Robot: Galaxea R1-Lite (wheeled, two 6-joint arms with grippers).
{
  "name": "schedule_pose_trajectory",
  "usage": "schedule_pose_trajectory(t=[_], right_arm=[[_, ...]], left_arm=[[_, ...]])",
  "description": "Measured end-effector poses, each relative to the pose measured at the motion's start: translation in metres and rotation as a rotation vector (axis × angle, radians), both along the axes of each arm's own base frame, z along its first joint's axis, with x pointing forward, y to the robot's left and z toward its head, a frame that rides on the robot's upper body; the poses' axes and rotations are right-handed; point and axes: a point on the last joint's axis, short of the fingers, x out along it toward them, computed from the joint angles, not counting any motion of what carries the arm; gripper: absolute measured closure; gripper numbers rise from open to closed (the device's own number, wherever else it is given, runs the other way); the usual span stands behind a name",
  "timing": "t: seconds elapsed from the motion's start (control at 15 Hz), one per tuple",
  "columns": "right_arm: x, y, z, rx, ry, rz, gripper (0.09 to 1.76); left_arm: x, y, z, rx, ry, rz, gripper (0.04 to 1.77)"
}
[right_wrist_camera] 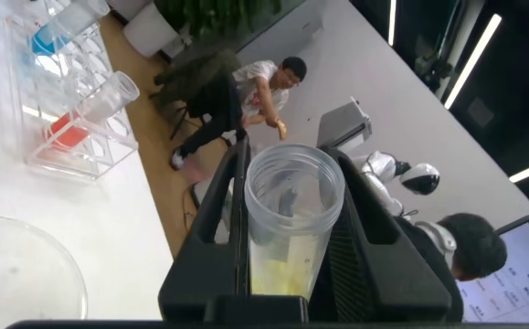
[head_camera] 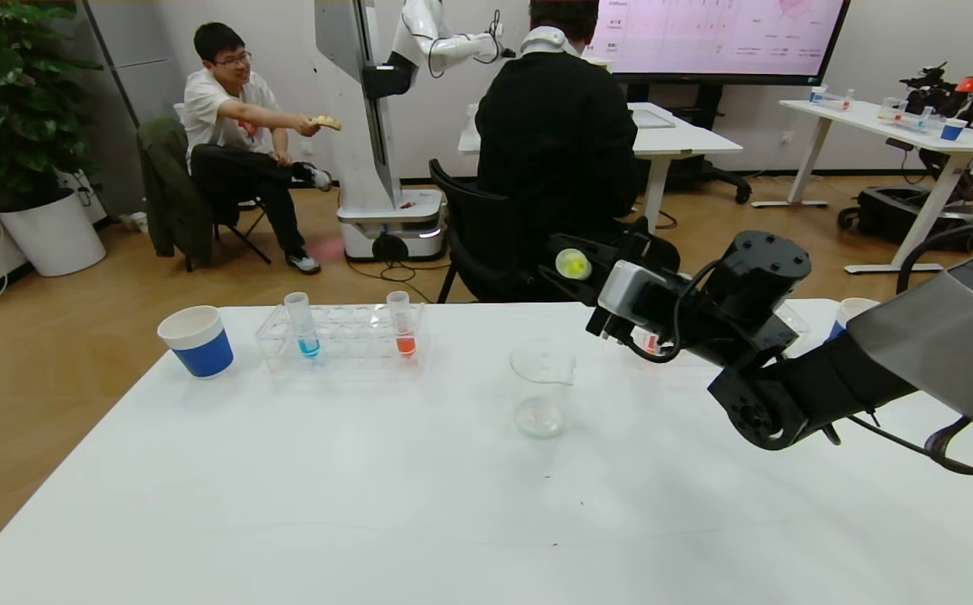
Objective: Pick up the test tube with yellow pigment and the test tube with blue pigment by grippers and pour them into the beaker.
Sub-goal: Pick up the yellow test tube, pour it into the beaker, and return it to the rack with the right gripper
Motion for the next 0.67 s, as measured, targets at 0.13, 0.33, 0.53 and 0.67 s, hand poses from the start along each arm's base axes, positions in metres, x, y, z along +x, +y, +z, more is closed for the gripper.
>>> schedule_pose_trajectory(t=[0.13,0.33,0.53,0.67], right_arm=[[0.001,0.001,-0.002,-0.016,-0.067,-0.009,1.34],[0.001,0.002,-0.01,-0.054,-0.148,0.016,1.34],[0.003,0.003,-0.024,-0.086,-0.177,0.036,1.34],[0.003,0.004,-0.031,-0.1,-0.184,0.043,1.34]], left_arm=[[0.0,0.0,0.0,0.0,0.0,0.0,0.06],[0.0,0.0,0.0,0.0,0.0,0.0,0.06],[0.0,0.0,0.0,0.0,0.0,0.0,0.06],[0.0,0.0,0.0,0.0,0.0,0.001,0.06]])
